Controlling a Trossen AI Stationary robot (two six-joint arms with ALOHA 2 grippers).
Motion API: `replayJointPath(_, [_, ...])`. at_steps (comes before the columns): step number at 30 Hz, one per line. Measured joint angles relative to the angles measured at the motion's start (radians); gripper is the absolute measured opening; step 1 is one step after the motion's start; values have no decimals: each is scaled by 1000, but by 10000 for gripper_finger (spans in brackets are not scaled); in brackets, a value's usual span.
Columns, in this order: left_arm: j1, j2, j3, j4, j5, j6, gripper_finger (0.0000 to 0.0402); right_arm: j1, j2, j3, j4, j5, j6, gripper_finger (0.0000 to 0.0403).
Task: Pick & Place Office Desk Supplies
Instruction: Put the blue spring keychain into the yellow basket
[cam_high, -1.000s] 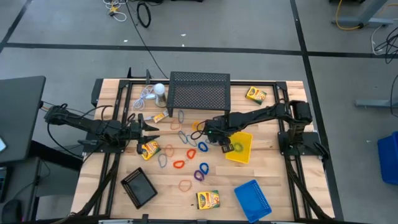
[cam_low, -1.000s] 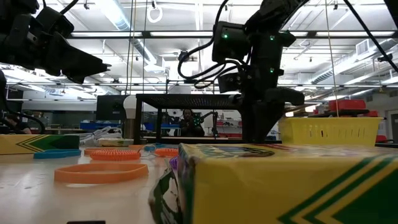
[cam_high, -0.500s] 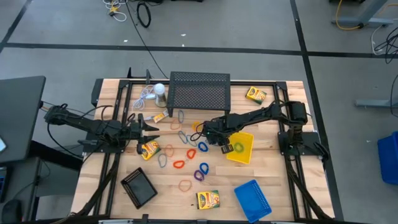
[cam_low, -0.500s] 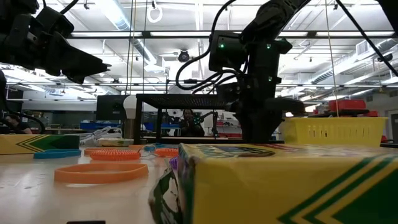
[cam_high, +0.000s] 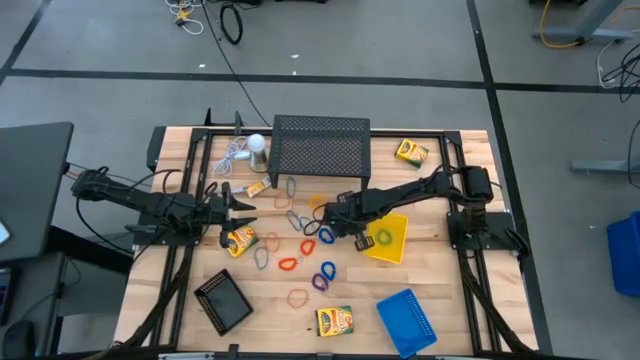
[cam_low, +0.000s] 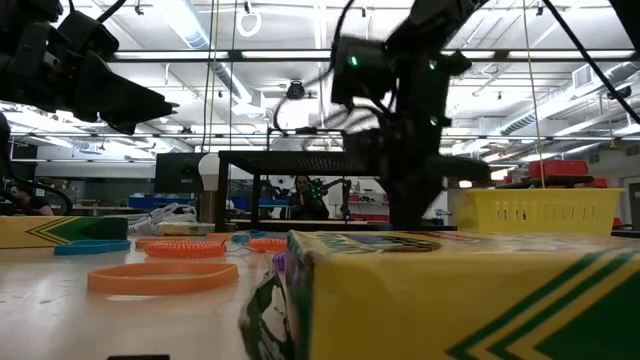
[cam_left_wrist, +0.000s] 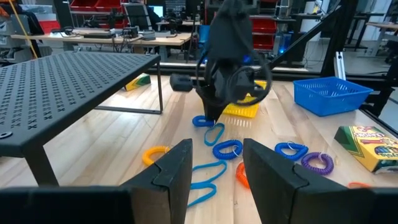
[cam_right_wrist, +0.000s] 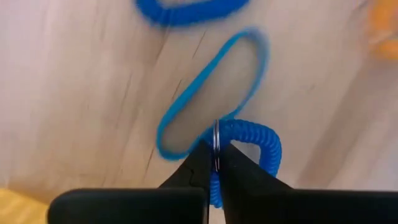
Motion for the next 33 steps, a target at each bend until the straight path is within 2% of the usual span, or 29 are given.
replayJointPath(7, [0,0,0,-6,0,0,149,40,-4,110,-9,8,18,12])
replayJointPath(11, [0,0,0,-10,0,1,149,45,-14,131,98,-89,18,12])
replayJointPath(18, [0,0,0,-11,0,3,149,41,-37,129,489,-340,11,12])
replayJointPath(26, [0,0,0,-12,0,4,149,33,-41,127,818,-463,-8,12])
replayJointPath(29, [0,0,0,-15,1,3,149,25,-42,75,1002,-524,24,12])
replayJointPath(33, [0,0,0,-15,3,3,149,1,-42,-65,1371,-577,126,12])
